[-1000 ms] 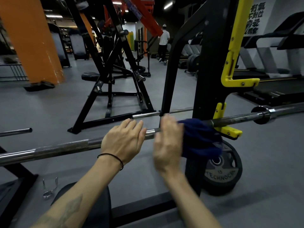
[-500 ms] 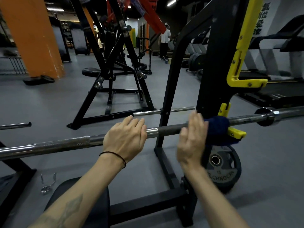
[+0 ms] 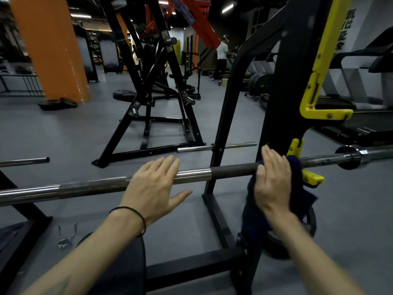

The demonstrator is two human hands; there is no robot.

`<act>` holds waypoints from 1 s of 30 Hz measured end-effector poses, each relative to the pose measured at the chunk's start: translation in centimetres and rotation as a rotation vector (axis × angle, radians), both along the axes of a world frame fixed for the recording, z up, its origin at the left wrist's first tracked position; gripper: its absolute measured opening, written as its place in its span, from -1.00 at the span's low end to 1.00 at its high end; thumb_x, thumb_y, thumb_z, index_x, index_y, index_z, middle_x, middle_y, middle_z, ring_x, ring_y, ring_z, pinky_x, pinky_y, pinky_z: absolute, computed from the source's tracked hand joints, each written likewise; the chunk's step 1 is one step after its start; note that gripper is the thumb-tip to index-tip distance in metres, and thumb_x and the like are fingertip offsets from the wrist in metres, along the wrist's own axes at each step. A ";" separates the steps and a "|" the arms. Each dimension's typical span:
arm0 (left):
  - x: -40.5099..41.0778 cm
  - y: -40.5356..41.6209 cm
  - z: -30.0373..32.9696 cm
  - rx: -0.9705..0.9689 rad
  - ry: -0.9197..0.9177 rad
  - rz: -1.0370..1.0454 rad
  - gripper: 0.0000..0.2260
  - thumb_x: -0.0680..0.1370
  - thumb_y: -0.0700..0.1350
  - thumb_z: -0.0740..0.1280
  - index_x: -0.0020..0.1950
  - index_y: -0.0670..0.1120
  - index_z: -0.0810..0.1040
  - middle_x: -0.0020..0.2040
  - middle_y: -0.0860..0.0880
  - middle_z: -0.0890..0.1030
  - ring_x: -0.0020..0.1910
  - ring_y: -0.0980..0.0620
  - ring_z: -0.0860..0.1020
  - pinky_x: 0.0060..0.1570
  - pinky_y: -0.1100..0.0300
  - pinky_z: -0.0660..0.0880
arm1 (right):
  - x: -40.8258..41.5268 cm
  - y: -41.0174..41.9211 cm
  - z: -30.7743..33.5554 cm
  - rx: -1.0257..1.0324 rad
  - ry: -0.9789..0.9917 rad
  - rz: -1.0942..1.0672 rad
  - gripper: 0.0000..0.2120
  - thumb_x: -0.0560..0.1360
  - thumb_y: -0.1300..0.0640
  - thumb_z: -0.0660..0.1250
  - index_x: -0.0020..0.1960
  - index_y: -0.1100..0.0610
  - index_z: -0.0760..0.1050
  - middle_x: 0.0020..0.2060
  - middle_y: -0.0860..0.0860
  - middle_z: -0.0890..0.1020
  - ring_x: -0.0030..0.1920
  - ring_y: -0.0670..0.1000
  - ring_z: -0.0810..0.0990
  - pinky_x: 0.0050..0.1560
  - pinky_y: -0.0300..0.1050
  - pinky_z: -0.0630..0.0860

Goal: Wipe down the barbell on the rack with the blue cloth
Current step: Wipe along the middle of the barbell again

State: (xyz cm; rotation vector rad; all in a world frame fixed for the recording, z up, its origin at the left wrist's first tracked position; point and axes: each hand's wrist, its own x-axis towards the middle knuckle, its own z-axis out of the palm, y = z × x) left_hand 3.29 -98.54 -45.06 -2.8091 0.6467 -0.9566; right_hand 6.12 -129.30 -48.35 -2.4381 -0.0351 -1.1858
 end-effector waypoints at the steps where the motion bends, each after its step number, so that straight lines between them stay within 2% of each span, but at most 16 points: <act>1: 0.2 -0.3 0.1 -0.004 0.006 0.013 -0.56 0.50 0.25 0.36 0.07 -0.13 0.57 -0.03 -0.06 0.60 -0.06 -0.09 0.60 -0.10 0.03 0.57 | 0.0 2.8 -0.1 0.085 -0.024 -0.030 -0.45 0.67 0.04 -0.04 0.54 0.28 0.34 0.49 0.18 0.44 0.52 0.15 0.35 0.63 0.05 0.00; 3: 0.5 -0.9 0.2 -0.014 -0.011 0.012 -0.67 0.40 0.12 0.50 -0.07 -0.09 0.52 -0.15 -0.03 0.56 -0.21 -0.07 0.57 -0.24 0.06 0.51 | -0.6 9.3 -0.3 0.128 -0.077 0.027 -0.44 0.65 0.06 0.00 0.57 0.29 0.29 0.52 0.20 0.39 0.55 0.12 0.30 0.63 0.05 -0.02; 6: 0.6 -1.0 0.1 -0.009 -0.033 0.035 -0.73 0.33 -0.06 0.53 -0.09 -0.11 0.52 -0.15 -0.06 0.58 -0.20 -0.10 0.58 -0.22 0.05 0.51 | -1.8 15.2 -0.3 -0.046 -0.056 0.227 -0.42 0.63 0.03 0.02 0.59 0.27 0.26 0.56 0.16 0.34 0.58 0.06 0.27 0.61 0.06 0.08; 10: 0.9 -1.3 0.3 -0.007 -0.037 0.117 -0.68 0.26 -0.10 0.58 -0.28 -0.10 0.44 -0.42 -0.07 0.51 -0.50 -0.14 0.51 -0.49 0.15 0.29 | -0.9 9.0 0.7 -0.460 -0.044 0.374 -0.41 0.59 0.06 0.12 0.57 0.28 0.31 0.50 0.19 0.43 0.50 0.11 0.38 0.56 0.04 0.21; 12: 1.4 -1.2 0.5 0.007 0.009 0.147 -0.62 0.24 -0.06 0.63 -0.34 -0.09 0.41 -0.51 -0.05 0.48 -0.59 -0.13 0.47 -0.51 0.21 0.22 | 0.4 3.0 1.2 -0.465 -0.048 0.270 -0.46 0.59 0.08 0.13 0.50 0.29 0.41 0.38 0.22 0.54 0.37 0.20 0.51 0.49 0.06 0.26; 14: 1.5 -1.3 1.2 0.075 0.061 0.189 -0.67 0.32 -0.01 0.57 -0.33 -0.07 0.43 -0.48 -0.05 0.49 -0.55 -0.14 0.50 -0.50 0.18 0.29 | 1.2 -2.6 1.4 -0.375 -0.028 0.138 -0.49 0.63 0.07 0.07 0.46 0.30 0.45 0.30 0.25 0.59 0.29 0.24 0.57 0.44 0.12 0.30; 16: 1.7 -1.8 2.2 0.136 0.124 0.215 -0.79 0.48 0.05 0.40 -0.23 -0.02 0.46 -0.33 -0.02 0.52 -0.34 -0.12 0.59 -0.36 0.14 0.38 | 1.6 -5.4 1.0 -0.297 -0.017 0.056 -0.47 0.65 0.05 0.01 0.46 0.30 0.45 0.29 0.25 0.59 0.29 0.26 0.55 0.45 0.18 0.32; 17: 2.1 -1.9 2.6 0.135 0.183 0.237 -0.82 0.52 0.06 0.32 -0.19 -0.01 0.46 -0.29 0.01 0.48 -0.26 -0.09 0.59 -0.30 0.14 0.39 | 1.9 -5.1 0.7 -0.227 -0.031 0.016 -0.47 0.66 0.04 -0.01 0.44 0.30 0.47 0.27 0.25 0.60 0.29 0.26 0.55 0.45 0.20 0.32; 19: 2.5 -2.1 3.5 0.104 0.290 0.231 -0.84 0.52 0.06 0.29 -0.16 -0.01 0.49 -0.32 0.04 0.39 -0.28 -0.07 0.53 -0.26 0.14 0.40 | 2.4 -1.4 0.6 -0.009 -0.065 -0.078 -0.47 0.68 0.03 -0.04 0.37 0.30 0.53 0.17 0.23 0.64 0.21 0.24 0.56 0.44 0.21 0.30; 21: 2.6 -2.0 3.4 0.094 0.288 0.230 -0.85 0.50 0.05 0.28 -0.17 -0.01 0.48 -0.34 0.04 0.37 -0.30 -0.07 0.49 -0.26 0.14 0.40 | 1.6 5.1 0.6 0.101 -0.109 -0.020 -0.42 0.71 -0.04 -0.09 0.27 0.29 0.58 0.05 0.19 0.63 0.11 0.24 0.55 0.33 0.20 0.33; 22: 2.4 -2.1 3.4 0.094 0.260 0.232 -0.85 0.51 0.05 0.27 -0.17 -0.01 0.47 -0.32 0.03 0.40 -0.29 -0.09 0.50 -0.26 0.13 0.40 | 0.7 8.6 0.6 0.088 -0.118 0.061 -0.39 0.72 -0.09 -0.11 0.27 0.29 0.57 0.06 0.19 0.63 0.12 0.23 0.54 0.30 0.18 0.34; 25: 2.1 -1.9 2.6 0.087 0.177 0.205 -0.87 0.54 0.05 0.24 -0.09 0.01 0.45 -0.15 -0.02 0.58 -0.16 -0.12 0.60 -0.27 0.12 0.41 | -1.3 14.7 0.5 -0.139 -0.048 0.260 -0.37 0.71 -0.15 -0.10 0.51 0.25 0.41 0.38 0.17 0.55 0.37 0.14 0.47 0.43 0.07 0.27; 28: 1.5 -0.6 1.5 0.043 0.095 0.062 -0.78 0.53 0.13 0.19 -0.05 -0.01 0.42 -0.15 0.02 0.58 -0.19 -0.09 0.61 -0.29 0.10 0.47 | -0.9 10.6 1.1 -0.360 0.006 0.359 -0.39 0.70 -0.14 -0.03 0.56 0.23 0.33 0.46 0.18 0.48 0.41 0.17 0.48 0.44 0.07 0.29; 30: 1.0 1.1 0.8 0.027 -0.019 -0.015 -0.66 0.54 0.22 0.13 -0.06 -0.03 0.48 -0.19 0.02 0.54 -0.25 -0.06 0.56 -0.28 0.07 0.47 | -0.1 4.4 1.1 -0.327 -0.001 0.271 -0.44 0.68 -0.09 0.05 0.51 0.25 0.40 0.40 0.20 0.54 0.35 0.21 0.53 0.41 0.07 0.32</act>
